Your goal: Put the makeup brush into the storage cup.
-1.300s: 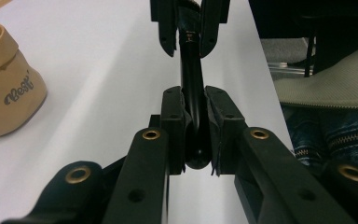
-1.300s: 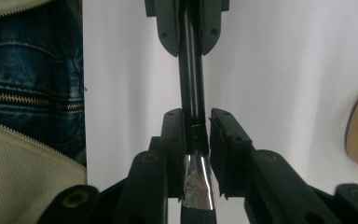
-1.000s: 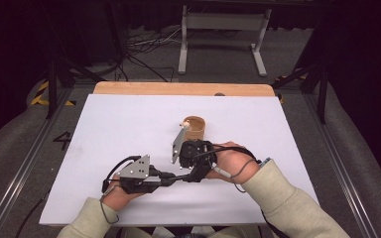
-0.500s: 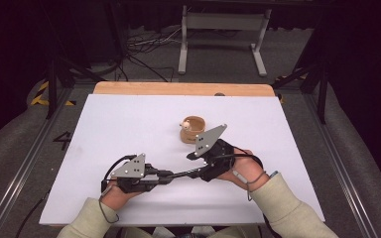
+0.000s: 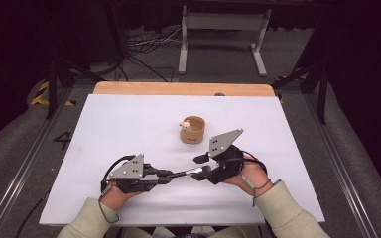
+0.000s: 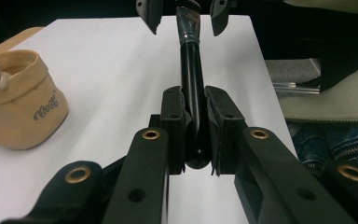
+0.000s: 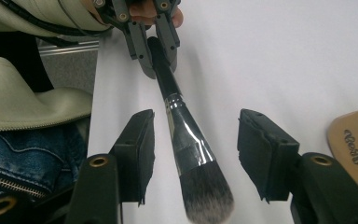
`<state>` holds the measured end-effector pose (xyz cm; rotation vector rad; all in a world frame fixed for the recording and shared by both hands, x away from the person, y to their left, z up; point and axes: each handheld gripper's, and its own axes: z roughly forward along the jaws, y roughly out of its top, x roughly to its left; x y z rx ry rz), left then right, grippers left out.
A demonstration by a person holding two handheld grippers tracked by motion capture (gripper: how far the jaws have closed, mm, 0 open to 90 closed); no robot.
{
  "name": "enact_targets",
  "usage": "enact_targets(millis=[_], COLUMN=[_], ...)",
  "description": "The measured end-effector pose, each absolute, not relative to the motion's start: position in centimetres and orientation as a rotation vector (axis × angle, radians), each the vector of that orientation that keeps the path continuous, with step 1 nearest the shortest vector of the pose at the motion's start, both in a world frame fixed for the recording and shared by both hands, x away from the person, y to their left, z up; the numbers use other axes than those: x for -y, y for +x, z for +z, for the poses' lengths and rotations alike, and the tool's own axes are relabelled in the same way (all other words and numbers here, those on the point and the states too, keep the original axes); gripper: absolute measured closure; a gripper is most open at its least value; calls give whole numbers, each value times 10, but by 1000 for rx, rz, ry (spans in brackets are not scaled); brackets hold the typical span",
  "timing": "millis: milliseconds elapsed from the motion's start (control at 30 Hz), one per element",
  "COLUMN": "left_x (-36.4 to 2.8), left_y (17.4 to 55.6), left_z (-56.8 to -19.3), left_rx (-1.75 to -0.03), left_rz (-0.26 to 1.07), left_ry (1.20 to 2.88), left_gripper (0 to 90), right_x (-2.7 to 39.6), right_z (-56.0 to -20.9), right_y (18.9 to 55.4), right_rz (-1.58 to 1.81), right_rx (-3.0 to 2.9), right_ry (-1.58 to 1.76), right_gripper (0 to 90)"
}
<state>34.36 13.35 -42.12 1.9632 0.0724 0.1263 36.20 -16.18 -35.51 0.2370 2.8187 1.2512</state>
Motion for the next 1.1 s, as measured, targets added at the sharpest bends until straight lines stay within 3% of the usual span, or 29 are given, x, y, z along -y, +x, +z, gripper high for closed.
enact_targets(millis=[1100], left_x=[-131], left_y=[343], left_z=[-422], left_rx=[-30], left_rz=[80], left_ry=[1963], left_gripper=[787], right_x=[165], right_z=[-368], right_y=[355], right_rz=[1338], right_rx=[-2827], right_ry=[141], right_gripper=[713])
